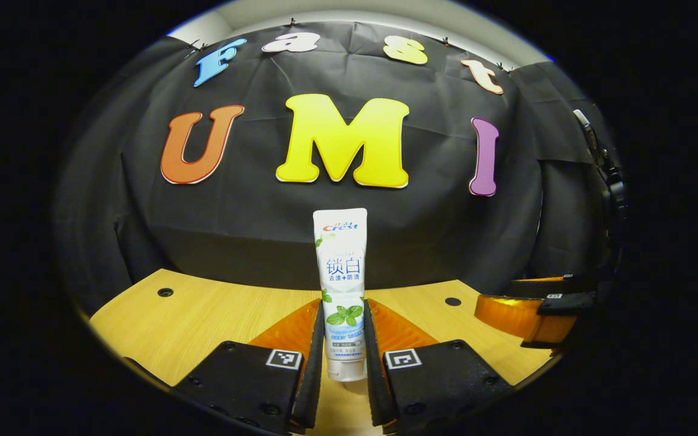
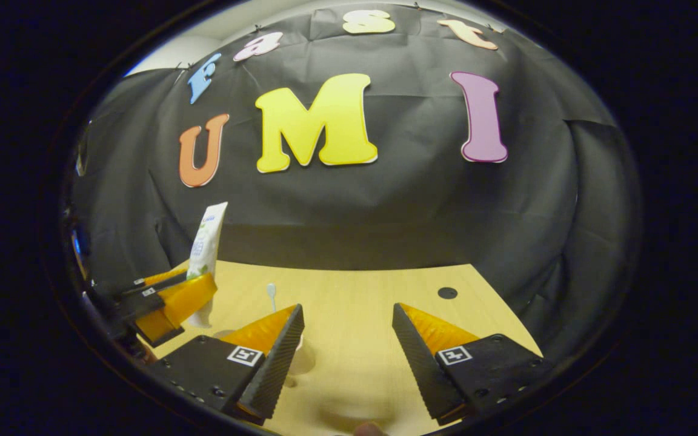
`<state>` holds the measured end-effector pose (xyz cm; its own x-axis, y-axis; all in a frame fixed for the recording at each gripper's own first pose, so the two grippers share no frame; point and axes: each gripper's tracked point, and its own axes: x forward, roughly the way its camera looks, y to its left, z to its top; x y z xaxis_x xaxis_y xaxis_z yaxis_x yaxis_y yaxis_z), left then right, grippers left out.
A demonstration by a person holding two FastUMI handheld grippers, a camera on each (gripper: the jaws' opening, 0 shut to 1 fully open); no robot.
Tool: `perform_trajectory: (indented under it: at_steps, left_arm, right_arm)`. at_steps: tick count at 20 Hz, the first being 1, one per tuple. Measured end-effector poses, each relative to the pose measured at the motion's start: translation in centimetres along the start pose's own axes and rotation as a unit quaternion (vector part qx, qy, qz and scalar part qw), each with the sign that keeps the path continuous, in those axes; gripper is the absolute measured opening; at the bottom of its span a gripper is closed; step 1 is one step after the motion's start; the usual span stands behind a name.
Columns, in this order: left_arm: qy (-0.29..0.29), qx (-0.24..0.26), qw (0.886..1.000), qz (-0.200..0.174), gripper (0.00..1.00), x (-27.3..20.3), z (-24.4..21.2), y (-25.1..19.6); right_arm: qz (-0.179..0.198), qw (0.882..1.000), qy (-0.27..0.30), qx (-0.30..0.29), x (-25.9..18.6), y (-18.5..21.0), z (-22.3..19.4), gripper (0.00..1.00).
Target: Put the toothbrush and toothpaste on the desktop into the cup, then pick up the cup and place it on the coaster on the desktop.
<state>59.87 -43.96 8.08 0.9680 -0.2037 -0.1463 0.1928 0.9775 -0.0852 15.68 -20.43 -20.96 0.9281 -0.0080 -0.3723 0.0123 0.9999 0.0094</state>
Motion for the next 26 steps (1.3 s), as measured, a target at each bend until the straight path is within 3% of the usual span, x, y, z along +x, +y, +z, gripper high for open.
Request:
perform_trajectory:
  at_steps: [11, 17, 18, 19, 21, 22, 23, 26]
  left_arm:
    - [-0.003, 0.019, 1.0, -0.015, 0.36, 5.6, -5.7, -3.0]
    - [0.01, 0.033, 0.999, -0.015, 0.38, 5.3, -8.2, -3.1]
    - [0.012, 0.029, 0.999, -0.015, 0.46, 5.1, -8.5, -3.1]
    - [0.015, 0.027, 0.999, -0.014, 0.4, 5.0, -8.6, -3.1]
    - [0.02, 0.024, 0.999, -0.01, 0.41, 4.8, -8.9, -2.8]
    - [0.021, 0.023, 0.999, -0.01, 0.48, 4.6, -9.1, -2.7]
    - [0.023, 0.021, 0.999, -0.01, 0.43, 4.5, -9.2, -2.7]
    - [0.01, 0.033, 0.999, -0.01, 0.46, 4.0, -8.4, -2.8]
  right_arm:
    - [-0.024, 0.998, 0.051, -0.013, -0.2, -4.0, -4.3, 0.92]
    - [-0.021, 0.998, 0.05, -0.008, -0.1, -3.8, -4.4, 0.92]
    - [-0.02, 0.998, 0.051, -0.008, -0.1, -3.7, -4.3, 0.92]
    - [-0.021, 0.998, 0.052, -0.008, -0.2, -3.7, -4.5, 0.92]
    - [-0.021, 0.998, 0.052, -0.007, -0.3, -3.7, -4.6, 0.93]
    - [-0.022, 0.998, 0.052, -0.006, -0.4, -3.6, -4.6, 0.92]
    - [-0.021, 0.998, 0.052, -0.006, -0.5, -3.5, -4.7, 0.93]
    - [-0.02, 0.998, 0.051, -0.009, -0.8, -3.1, -4.7, 0.93]
